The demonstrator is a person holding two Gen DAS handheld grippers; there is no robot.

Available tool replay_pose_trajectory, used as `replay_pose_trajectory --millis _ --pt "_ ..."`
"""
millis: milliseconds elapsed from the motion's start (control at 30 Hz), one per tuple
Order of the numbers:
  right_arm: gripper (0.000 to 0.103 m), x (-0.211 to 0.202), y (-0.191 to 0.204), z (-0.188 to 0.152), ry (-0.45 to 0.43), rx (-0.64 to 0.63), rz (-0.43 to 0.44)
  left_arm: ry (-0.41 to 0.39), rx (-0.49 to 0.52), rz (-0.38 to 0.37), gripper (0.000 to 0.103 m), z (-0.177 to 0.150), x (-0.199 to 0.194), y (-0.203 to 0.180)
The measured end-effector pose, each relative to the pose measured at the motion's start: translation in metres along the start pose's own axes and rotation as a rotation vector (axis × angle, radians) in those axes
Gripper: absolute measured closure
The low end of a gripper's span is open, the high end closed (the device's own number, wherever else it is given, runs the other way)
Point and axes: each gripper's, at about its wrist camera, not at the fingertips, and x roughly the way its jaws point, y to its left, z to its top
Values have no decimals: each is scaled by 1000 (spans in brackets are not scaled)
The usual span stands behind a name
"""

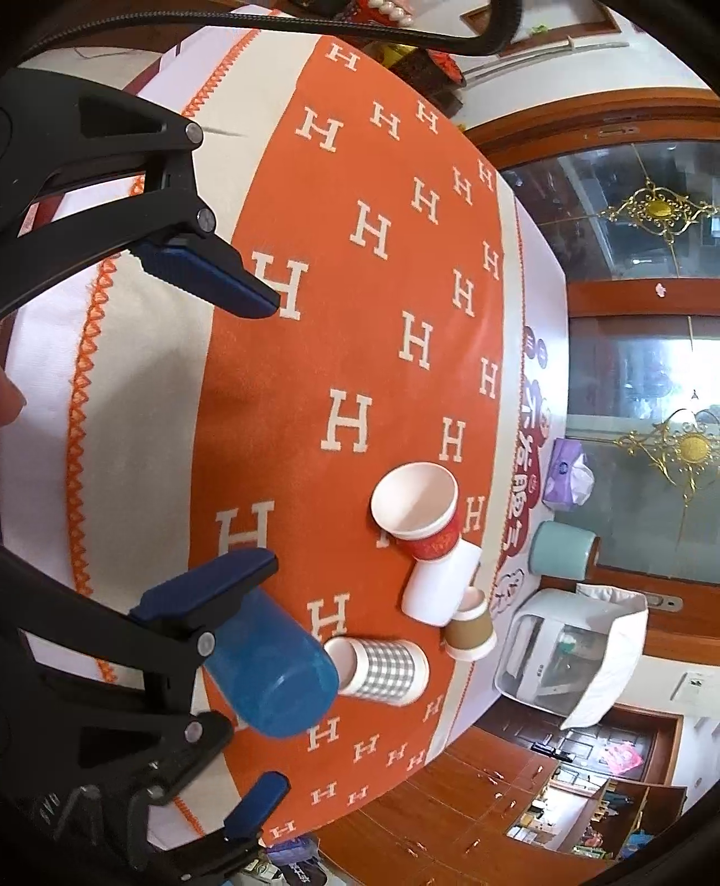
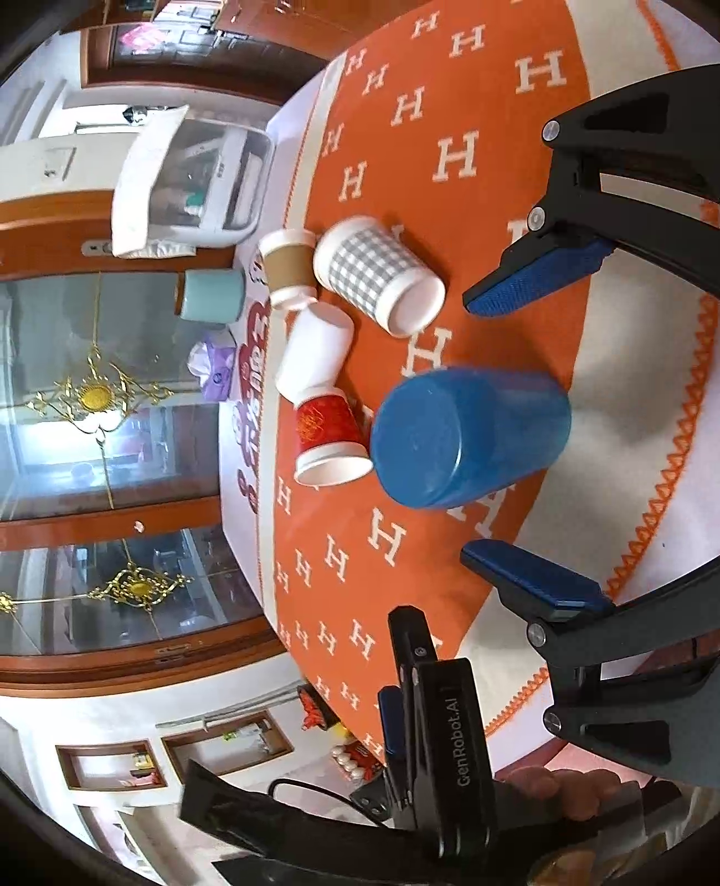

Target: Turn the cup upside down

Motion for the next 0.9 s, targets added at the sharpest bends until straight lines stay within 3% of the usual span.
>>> replay_pose_trajectory --millis 500,900 --pt "19 -81 -16 42 8 86 -89 28 19 -71 20 19 -45 -30" --pt "19 -138 -27 83 -38 174 -106 -19 42 -74 20 48 -84 -56"
